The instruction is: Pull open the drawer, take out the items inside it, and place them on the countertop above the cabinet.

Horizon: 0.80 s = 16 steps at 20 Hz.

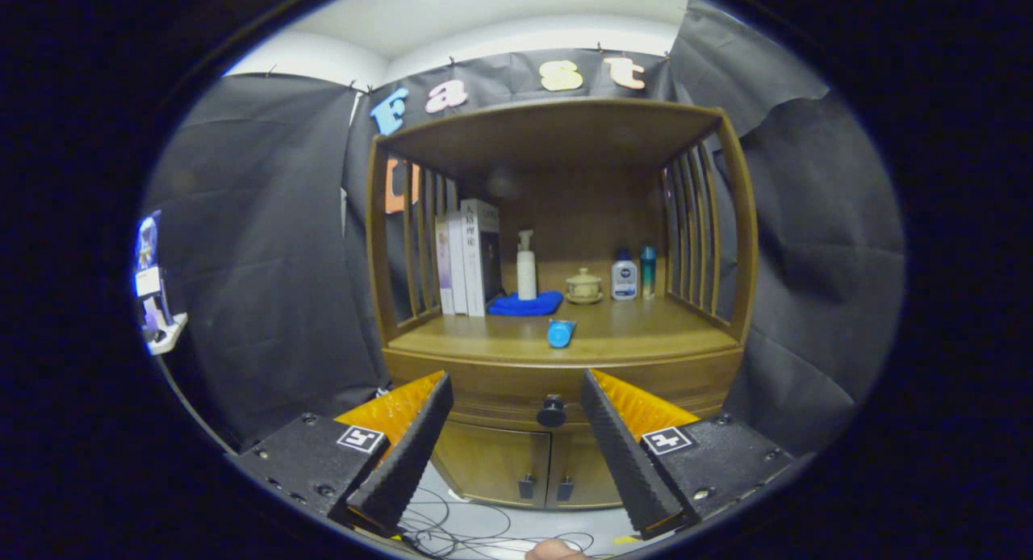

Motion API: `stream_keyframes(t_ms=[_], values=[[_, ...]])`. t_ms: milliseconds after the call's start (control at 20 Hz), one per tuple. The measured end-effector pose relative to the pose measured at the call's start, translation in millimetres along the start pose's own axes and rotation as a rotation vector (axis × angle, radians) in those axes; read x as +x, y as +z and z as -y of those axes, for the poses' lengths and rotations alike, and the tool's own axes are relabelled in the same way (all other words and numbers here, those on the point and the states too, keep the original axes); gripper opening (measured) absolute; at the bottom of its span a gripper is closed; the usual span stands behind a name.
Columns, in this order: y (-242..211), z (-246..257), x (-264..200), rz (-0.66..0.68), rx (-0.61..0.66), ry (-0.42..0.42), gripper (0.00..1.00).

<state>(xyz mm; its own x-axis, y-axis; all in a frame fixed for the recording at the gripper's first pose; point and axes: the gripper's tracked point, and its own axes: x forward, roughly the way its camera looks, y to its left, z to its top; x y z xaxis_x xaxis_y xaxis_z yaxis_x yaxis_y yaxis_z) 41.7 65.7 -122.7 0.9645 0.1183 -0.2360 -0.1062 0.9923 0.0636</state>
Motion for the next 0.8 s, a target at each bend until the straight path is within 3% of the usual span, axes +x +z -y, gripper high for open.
stream_keyframes(t_ms=[800], values=[[80.7,-23.3,-134.9,0.175,0.001,0.105,1.0]])
